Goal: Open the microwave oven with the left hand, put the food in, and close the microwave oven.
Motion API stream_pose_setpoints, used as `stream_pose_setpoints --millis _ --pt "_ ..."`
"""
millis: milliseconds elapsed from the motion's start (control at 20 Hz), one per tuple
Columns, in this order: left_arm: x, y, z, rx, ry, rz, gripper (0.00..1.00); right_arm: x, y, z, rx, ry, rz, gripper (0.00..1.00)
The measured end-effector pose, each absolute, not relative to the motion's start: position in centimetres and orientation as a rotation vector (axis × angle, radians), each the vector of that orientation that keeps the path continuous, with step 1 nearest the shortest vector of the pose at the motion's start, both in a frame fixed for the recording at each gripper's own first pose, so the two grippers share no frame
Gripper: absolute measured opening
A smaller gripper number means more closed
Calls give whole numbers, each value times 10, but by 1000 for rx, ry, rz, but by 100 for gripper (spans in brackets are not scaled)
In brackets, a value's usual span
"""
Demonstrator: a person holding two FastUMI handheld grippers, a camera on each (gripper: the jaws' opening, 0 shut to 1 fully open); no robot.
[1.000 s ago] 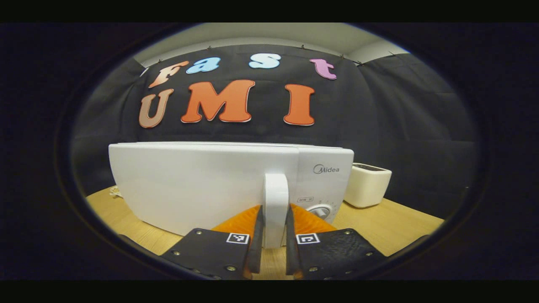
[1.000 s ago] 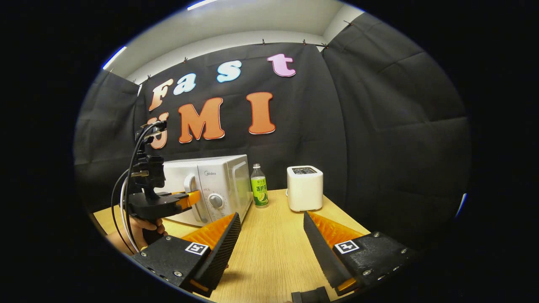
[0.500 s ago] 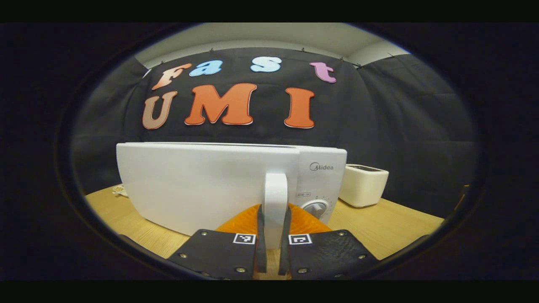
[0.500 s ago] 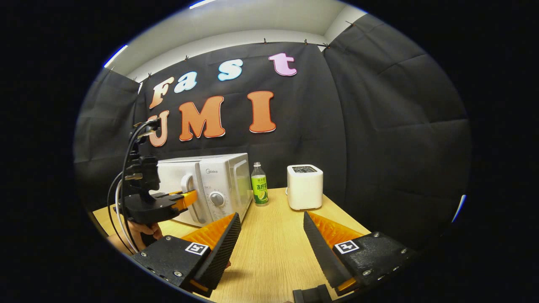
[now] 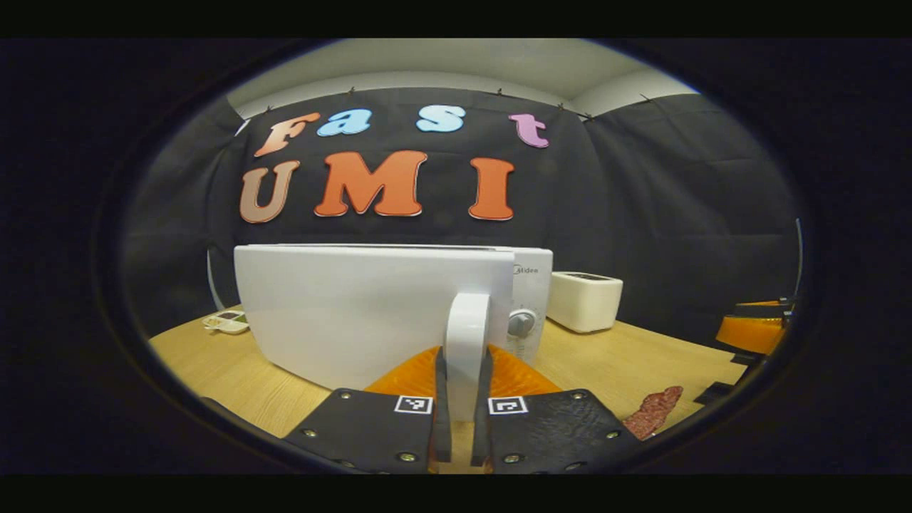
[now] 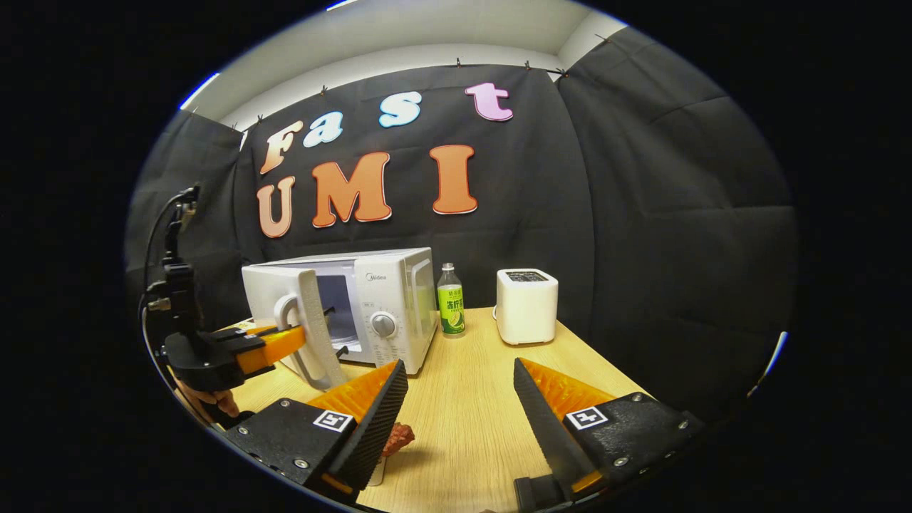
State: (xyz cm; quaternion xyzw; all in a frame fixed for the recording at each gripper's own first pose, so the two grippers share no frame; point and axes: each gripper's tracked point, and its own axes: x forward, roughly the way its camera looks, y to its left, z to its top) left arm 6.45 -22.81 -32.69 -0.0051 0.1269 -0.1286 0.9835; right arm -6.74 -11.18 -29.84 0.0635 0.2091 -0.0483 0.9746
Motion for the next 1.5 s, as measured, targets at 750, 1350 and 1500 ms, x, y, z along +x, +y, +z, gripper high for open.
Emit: stream_pose_setpoints --millis 750,1350,1500 --pt "-67 -35 -293 -24 154 -8 12 -61 -84 -316 161 501 -99 93" --pt "-79 40 -288 -1 155 -37 10 -60 -67 -323 126 543 -155 93" --pt "-79 60 -287 9 157 -62 8 -61 -65 -327 131 560 -177 93"
